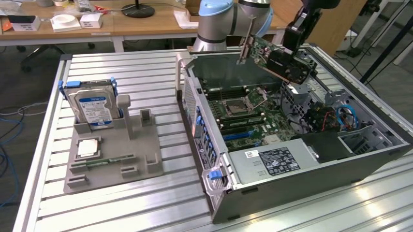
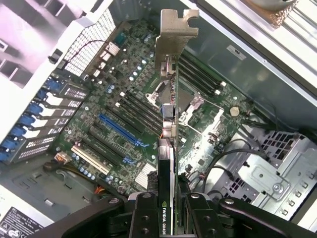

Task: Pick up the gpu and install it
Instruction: 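Insert the gpu into the slot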

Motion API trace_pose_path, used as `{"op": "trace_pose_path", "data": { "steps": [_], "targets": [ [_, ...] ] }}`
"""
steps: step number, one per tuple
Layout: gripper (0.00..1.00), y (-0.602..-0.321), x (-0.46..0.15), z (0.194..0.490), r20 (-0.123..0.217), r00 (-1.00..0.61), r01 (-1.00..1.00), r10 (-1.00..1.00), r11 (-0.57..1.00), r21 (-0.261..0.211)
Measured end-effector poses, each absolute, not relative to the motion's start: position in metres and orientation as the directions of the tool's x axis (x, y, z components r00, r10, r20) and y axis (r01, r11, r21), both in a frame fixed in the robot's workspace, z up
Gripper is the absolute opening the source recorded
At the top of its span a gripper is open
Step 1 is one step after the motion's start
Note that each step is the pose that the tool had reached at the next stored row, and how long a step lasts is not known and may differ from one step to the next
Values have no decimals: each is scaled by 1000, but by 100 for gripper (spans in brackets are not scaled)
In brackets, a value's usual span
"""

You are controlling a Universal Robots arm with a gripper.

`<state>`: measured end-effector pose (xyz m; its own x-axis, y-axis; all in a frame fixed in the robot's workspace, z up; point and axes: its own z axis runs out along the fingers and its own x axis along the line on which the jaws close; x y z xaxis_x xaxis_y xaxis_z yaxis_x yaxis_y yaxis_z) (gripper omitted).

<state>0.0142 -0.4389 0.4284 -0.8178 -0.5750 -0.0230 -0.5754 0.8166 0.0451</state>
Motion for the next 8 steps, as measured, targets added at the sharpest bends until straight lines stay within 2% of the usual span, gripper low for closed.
{"op": "trace_pose_path", "data": {
  "steps": [8],
  "targets": [
    [26, -439, 14, 428, -23, -784, -621, -620, 783, 45]
  ]
}}
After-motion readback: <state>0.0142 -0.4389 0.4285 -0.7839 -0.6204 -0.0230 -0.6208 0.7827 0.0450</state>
